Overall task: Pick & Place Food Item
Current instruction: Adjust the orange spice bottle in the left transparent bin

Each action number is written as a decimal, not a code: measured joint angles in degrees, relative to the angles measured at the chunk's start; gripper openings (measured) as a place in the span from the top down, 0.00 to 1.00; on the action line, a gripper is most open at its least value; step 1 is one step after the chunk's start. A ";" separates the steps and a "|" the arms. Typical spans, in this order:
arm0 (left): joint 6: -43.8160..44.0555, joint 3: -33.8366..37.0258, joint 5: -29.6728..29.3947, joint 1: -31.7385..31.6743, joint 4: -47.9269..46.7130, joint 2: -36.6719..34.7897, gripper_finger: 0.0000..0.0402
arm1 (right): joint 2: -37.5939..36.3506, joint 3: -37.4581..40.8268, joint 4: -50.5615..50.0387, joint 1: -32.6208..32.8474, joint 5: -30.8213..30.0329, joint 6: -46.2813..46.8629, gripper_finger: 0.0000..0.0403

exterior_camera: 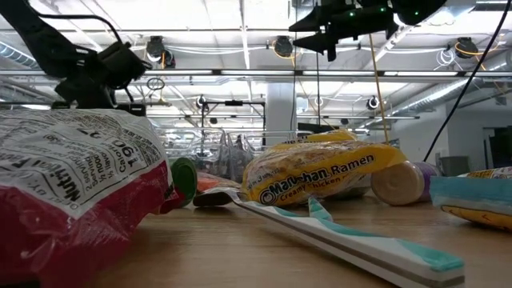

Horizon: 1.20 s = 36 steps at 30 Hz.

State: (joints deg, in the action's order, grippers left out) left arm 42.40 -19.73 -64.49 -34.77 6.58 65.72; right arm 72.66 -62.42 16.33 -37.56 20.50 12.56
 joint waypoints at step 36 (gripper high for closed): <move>-4.88 0.00 4.98 -5.81 13.06 10.09 0.42 | 0.00 0.00 -3.18 -1.05 0.82 -1.73 0.46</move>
State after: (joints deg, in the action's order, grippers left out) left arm 37.52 -19.73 -59.51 -40.58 19.63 75.81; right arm 72.66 -62.41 13.15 -38.61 21.32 10.83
